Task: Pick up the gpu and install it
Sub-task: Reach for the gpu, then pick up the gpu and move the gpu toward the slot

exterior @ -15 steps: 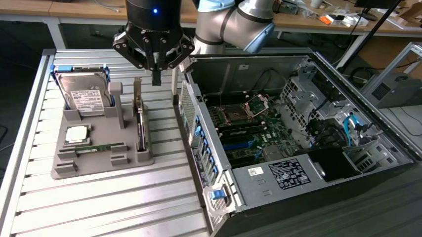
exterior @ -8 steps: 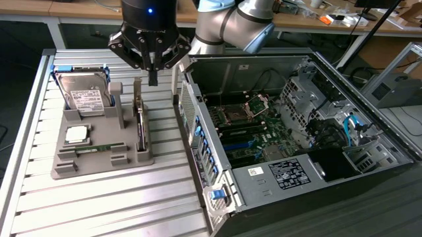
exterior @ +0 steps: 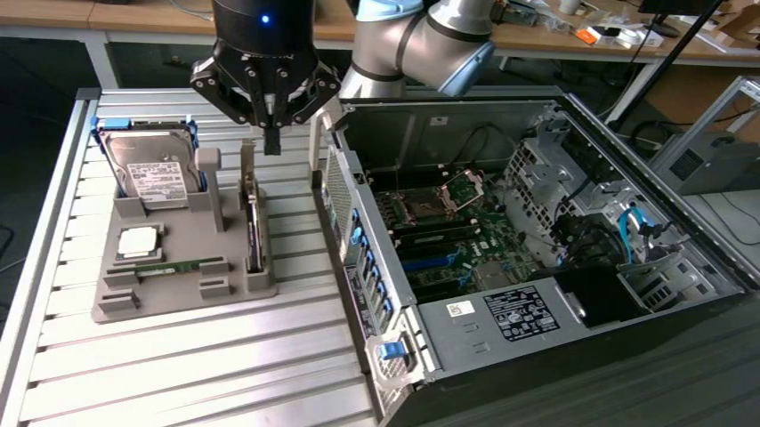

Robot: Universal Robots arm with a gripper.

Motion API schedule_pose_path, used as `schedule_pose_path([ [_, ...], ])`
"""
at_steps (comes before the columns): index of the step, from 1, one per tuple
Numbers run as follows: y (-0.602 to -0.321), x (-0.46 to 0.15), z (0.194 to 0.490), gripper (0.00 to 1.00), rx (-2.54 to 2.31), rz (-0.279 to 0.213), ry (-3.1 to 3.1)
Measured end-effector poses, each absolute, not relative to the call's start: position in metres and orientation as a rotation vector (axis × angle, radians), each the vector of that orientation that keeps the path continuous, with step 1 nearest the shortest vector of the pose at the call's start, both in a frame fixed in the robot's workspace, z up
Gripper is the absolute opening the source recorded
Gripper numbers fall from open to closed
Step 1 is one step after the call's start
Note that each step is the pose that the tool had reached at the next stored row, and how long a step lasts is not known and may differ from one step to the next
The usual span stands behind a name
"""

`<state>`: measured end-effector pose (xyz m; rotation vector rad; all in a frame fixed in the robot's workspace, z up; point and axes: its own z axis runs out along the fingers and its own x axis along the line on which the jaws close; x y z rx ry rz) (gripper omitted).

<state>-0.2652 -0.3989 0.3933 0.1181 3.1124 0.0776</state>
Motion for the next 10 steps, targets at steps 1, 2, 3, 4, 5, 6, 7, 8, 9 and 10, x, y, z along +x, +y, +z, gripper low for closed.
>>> schedule_pose_path([
  [1,-0.3989,-0.2652,0.3933,0.11,0.118,0.078,3.112],
  [2,-0.3989,-0.2652,0.3933,0.11,0.118,0.078,3.112],
  [3,-0.3989,-0.2652,0.3933,0.11,0.118,0.078,3.112],
  [4,-0.3989,-0.2652,0.3933,0.11,0.118,0.078,3.112],
  [5,-0.3989,-0.2652,0.3933,0.11,0.118,0.078,3.112],
  [6,-0.3989,-0.2652,0.3933,0.11,0.118,0.078,3.112],
  [7,-0.3989,-0.2652,0.3933,0.11,0.118,0.078,3.112],
  [8,-0.3989,-0.2652,0.3933,0.11,0.118,0.078,3.112],
  [9,-0.3989,-0.2652,0.3933,0.11,0.118,0.078,3.112],
  [10,-0.3989,-0.2652,0.3933,0.11,0.118,0.078,3.112],
])
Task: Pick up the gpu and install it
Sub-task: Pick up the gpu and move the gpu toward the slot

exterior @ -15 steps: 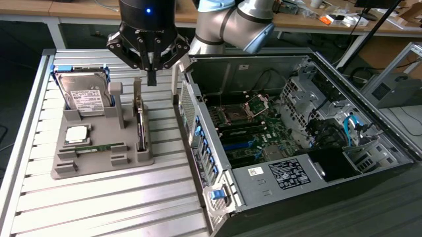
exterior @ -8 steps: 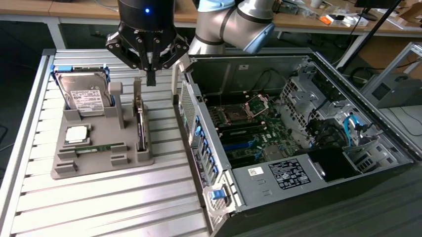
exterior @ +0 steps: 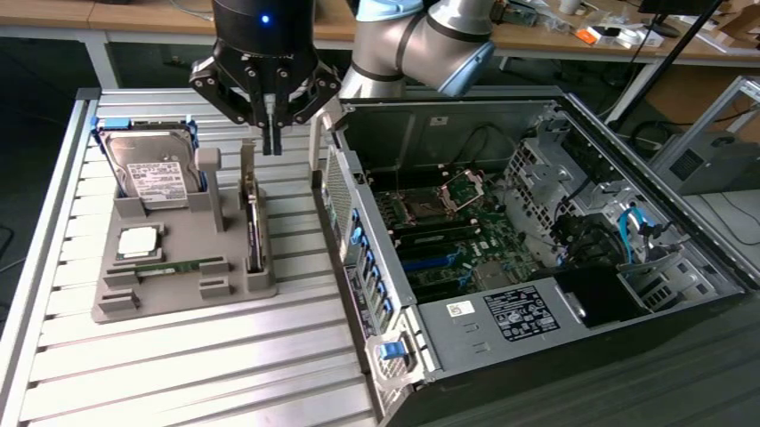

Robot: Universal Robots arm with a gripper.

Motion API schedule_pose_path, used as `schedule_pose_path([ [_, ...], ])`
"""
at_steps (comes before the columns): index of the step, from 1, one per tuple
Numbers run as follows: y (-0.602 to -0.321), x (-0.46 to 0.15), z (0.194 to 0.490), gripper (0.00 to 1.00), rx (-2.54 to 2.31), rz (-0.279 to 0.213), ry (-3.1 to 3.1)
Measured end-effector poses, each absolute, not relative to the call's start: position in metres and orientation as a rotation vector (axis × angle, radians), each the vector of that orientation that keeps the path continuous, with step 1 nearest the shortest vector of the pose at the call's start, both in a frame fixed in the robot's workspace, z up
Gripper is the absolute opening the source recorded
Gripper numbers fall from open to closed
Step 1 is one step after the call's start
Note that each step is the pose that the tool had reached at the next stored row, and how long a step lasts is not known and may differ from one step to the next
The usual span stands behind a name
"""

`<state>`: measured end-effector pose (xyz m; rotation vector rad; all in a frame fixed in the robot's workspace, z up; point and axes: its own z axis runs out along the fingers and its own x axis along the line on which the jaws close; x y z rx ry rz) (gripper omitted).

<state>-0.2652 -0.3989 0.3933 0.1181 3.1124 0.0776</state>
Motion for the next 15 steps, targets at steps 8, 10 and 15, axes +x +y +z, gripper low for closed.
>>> schedule_pose_path([
  [8,-0.3989,-0.2652,0.3933,0.42,0.118,0.078,3.112],
  [10,-0.3989,-0.2652,0.3933,0.42,0.118,0.078,3.112],
  [15,-0.3989,-0.2652,0.3928,0.42,0.118,0.078,3.112],
])
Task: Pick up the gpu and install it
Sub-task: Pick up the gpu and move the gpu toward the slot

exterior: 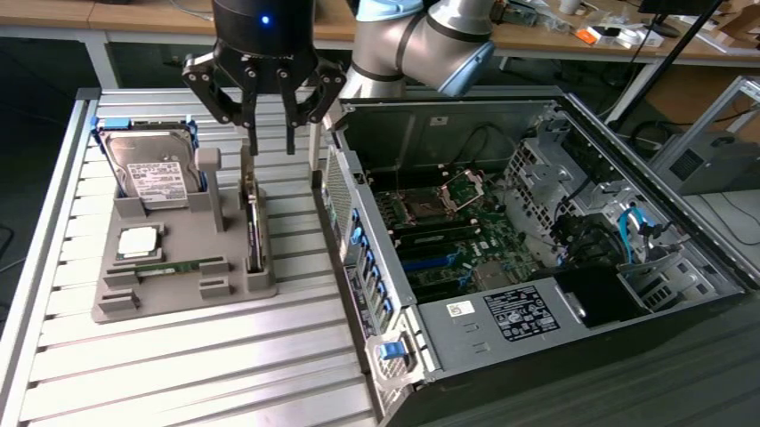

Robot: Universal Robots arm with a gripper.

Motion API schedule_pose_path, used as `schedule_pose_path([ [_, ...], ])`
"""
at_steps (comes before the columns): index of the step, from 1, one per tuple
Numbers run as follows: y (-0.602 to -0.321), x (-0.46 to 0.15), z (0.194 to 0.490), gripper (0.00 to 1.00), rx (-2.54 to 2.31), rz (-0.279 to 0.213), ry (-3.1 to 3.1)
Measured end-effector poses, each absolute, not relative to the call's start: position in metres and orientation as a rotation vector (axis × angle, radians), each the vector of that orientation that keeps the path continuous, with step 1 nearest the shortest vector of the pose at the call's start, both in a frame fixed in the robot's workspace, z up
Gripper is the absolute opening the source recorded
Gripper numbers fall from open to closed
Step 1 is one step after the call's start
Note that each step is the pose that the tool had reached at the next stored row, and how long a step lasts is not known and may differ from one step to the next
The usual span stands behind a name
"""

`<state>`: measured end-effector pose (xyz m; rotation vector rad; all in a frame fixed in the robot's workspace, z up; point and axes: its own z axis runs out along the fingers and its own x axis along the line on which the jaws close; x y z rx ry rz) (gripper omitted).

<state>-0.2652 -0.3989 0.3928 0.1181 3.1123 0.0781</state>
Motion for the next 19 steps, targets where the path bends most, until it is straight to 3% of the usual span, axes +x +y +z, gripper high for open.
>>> schedule_pose_path([
  [19,-0.3989,-0.2703,0.3833,0.42,0.118,0.079,3.112],
])
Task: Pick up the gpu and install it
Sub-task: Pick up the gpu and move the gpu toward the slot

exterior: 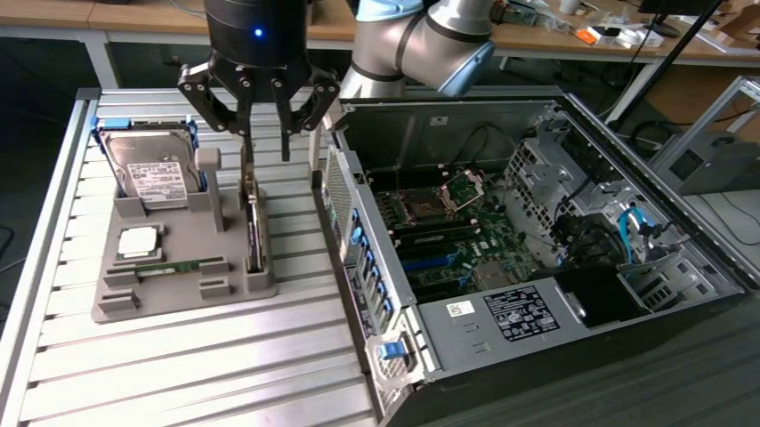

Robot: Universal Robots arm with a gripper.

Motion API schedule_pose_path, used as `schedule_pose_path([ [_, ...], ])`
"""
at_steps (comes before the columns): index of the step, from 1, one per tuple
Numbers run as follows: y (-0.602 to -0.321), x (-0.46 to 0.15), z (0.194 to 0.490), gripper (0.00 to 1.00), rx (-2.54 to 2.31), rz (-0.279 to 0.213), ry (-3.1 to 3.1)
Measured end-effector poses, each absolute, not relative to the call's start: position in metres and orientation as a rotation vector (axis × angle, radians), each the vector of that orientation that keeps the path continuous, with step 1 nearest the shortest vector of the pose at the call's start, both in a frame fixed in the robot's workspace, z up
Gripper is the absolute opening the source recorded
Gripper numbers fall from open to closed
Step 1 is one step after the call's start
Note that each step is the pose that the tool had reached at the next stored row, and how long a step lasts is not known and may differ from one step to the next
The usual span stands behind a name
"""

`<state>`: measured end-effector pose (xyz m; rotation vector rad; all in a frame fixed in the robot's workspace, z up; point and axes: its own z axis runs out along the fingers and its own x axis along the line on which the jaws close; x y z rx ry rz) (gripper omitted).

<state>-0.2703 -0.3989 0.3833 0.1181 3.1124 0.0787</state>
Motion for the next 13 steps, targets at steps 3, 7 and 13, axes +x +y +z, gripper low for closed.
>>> schedule_pose_path([
  [3,-0.3989,-0.2709,0.3819,0.42,0.118,0.079,3.112],
  [7,-0.3989,-0.2717,0.3801,0.42,0.118,0.079,3.112],
  [13,-0.3990,-0.2726,0.3781,0.42,0.118,0.079,3.112],
])
